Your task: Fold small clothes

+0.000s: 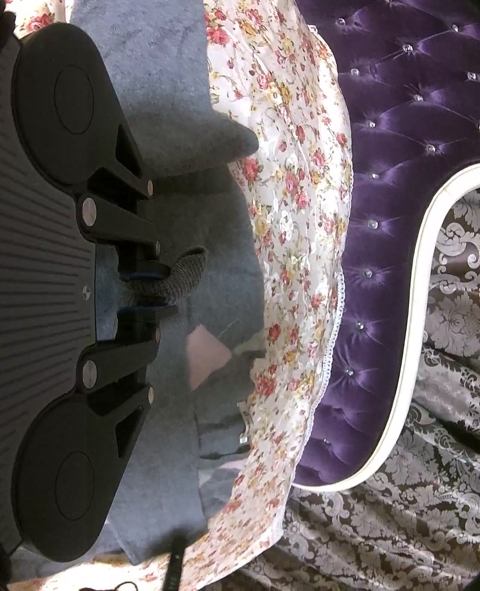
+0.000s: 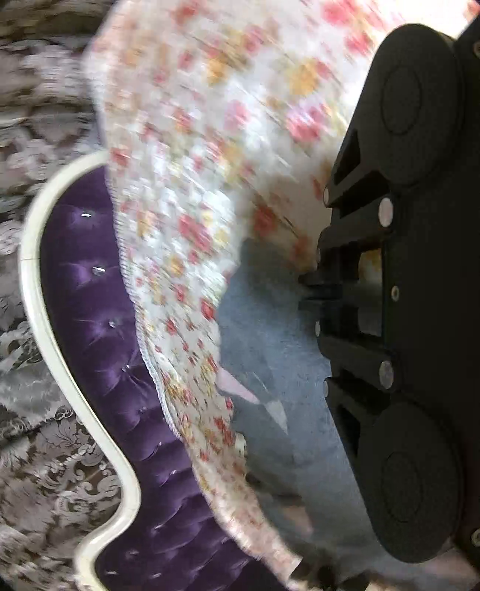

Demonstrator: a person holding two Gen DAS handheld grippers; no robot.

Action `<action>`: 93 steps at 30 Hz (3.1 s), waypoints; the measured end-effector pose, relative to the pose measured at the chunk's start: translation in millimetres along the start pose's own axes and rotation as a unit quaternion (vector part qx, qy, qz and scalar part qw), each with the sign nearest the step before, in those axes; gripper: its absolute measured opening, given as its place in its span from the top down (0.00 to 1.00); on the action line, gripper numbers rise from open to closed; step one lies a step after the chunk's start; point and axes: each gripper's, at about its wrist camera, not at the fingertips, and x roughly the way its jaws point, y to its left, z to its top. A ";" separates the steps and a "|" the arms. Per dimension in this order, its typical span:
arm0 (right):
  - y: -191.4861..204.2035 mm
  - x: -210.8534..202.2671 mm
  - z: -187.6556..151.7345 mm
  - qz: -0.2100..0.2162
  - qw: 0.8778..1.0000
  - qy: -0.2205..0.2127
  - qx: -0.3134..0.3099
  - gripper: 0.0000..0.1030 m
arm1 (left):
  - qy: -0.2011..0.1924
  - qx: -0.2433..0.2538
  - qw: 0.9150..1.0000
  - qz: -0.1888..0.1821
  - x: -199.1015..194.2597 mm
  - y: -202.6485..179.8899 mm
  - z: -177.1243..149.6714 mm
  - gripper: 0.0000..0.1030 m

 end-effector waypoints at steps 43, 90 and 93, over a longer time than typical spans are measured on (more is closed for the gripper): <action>89.5 -54.3 -45.1 0.103 0.991 -0.030 -0.085 0.53 | 0.080 0.044 0.993 0.076 1.2 -7.3 -33.9 0.62; 320.7 -7.0 -93.7 0.278 0.887 -0.007 -0.370 0.86 | -0.068 -0.278 0.944 0.167 -128.6 214.7 -93.5 0.34; 319.6 -11.8 -97.8 0.293 0.888 -0.006 -0.354 0.79 | -0.069 -0.289 0.940 0.169 -126.6 227.1 -92.5 0.34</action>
